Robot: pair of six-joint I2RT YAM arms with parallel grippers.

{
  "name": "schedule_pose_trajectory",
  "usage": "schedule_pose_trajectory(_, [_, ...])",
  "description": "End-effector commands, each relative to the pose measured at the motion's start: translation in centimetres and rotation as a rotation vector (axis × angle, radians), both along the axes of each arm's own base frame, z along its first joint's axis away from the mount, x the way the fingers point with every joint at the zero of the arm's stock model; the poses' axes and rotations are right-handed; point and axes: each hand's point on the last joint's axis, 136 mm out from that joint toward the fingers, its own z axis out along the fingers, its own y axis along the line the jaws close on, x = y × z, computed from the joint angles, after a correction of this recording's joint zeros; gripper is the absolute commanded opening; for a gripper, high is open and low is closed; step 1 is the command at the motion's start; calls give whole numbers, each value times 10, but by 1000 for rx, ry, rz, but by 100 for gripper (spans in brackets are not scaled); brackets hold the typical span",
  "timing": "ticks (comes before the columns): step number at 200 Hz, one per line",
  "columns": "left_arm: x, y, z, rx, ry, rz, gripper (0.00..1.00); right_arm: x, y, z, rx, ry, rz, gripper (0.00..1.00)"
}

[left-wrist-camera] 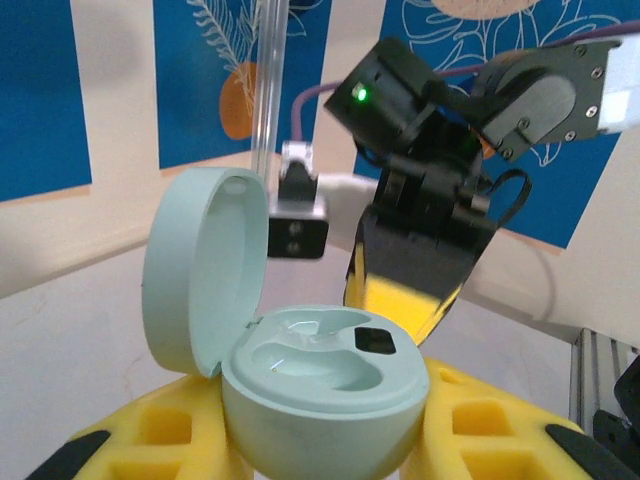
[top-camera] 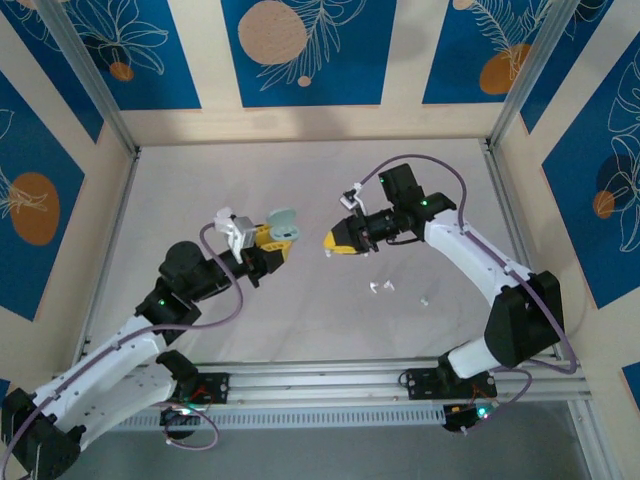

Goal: Insert the wireless bluetooth earbuds into the charging case

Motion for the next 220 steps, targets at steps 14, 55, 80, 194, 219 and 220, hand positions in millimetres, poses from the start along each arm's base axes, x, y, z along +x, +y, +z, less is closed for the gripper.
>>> schedule_pose_trajectory(14, [1, -6, -2, 0, -27, -33, 28, -15, -3, 41, 174, 22, 77, 20])
schedule_pose_trajectory(55, [0, -13, -6, 2, -28, -69, 28, -16, -4, 57, 206, 22, 89, 20])
schedule_pose_trajectory(80, [0, -17, -8, 3, -25, -97, 28, -9, -4, 57, 173, 35, 45, 20])
schedule_pose_trajectory(194, [-8, -30, -3, -22, -139, -192, 29, -17, 7, 88, 131, -188, -13, 21])
schedule_pose_trajectory(219, [-10, -33, 3, -46, -160, -212, 29, -17, 14, 87, 110, -237, -22, 21])
schedule_pose_trajectory(220, [-10, -33, 3, -47, -160, -212, 29, -17, 15, 87, 108, -238, -23, 21])
